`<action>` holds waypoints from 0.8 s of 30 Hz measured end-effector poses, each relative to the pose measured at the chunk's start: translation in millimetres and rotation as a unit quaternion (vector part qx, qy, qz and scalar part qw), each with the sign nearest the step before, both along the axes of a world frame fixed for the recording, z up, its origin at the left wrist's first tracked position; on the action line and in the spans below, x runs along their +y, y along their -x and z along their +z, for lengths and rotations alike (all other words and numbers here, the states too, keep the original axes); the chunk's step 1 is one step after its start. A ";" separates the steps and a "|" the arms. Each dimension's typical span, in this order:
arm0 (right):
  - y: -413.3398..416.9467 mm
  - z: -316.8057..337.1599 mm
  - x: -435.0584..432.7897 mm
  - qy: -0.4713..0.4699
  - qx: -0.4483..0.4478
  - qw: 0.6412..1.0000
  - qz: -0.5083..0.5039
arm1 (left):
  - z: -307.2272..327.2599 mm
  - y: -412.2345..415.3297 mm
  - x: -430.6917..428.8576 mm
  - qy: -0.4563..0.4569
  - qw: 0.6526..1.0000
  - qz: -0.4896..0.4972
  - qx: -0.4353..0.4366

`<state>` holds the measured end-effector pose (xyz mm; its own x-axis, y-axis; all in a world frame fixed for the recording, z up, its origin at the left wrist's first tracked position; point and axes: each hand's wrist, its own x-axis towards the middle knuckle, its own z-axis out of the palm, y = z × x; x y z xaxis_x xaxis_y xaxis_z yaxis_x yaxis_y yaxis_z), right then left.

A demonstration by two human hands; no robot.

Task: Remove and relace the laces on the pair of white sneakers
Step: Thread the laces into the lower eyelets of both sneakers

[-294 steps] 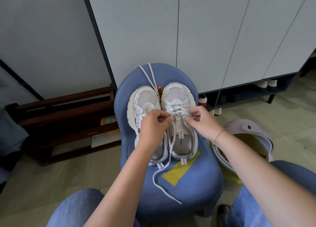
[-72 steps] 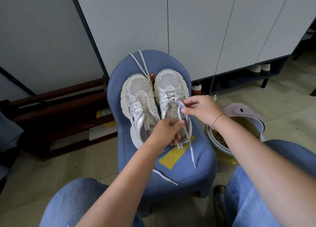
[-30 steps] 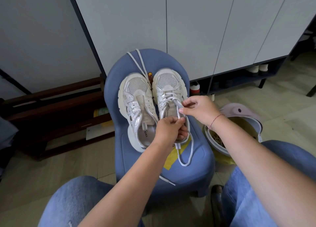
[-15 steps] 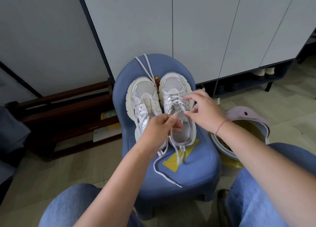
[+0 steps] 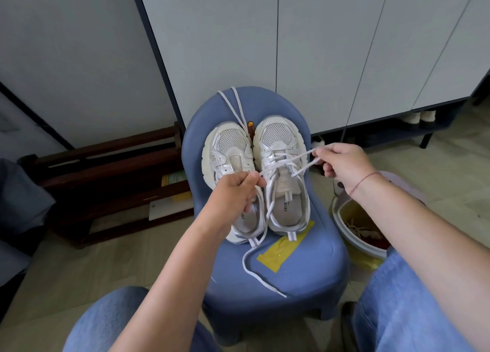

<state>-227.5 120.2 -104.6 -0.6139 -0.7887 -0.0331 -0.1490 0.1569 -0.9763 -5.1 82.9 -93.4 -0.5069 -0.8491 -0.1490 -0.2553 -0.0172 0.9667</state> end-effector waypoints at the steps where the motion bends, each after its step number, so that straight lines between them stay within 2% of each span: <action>1: -0.7 1.2 1.3 -0.007 0.051 0.999 -0.009 | -1.3 0.3 0.4 0.000 1.000 0.000 -0.006; 3: -12.9 12.7 8.2 0.027 0.184 0.982 0.023 | -3.0 2.5 2.3 0.009 1.000 -0.007 -0.021; 4: -21.7 18.9 12.6 0.051 0.221 0.970 0.083 | -3.6 4.7 3.1 0.017 0.999 -0.011 -0.026; 6: -41.6 23.5 18.5 0.049 0.232 0.943 0.235 | -4.0 9.4 3.8 0.027 0.999 -0.012 -0.028; 8: -52.7 16.7 18.8 0.020 0.261 0.917 0.302 | -4.0 12.4 3.6 0.033 0.999 -0.013 -0.028; 11: -46.1 12.1 12.5 0.036 0.282 0.929 0.237 | -3.1 11.6 1.9 0.032 0.999 -0.019 -0.019; 15: -19.0 17.1 6.3 0.064 0.244 0.964 0.083 | 0.1 7.1 -0.4 0.024 0.999 -0.037 -0.010; 19: -18.6 9.1 -0.5 0.042 0.222 0.972 0.056 | 2.8 5.1 -1.0 -0.018 0.997 -0.074 0.023; 22: -29.8 9.4 -0.9 0.068 0.234 0.970 0.002 | 2.7 7.4 -6.1 -0.079 0.992 -0.031 0.096; 24: -42.0 9.2 1.9 0.074 0.141 0.987 0.026 | -0.5 10.3 -14.3 -0.073 0.989 0.032 0.125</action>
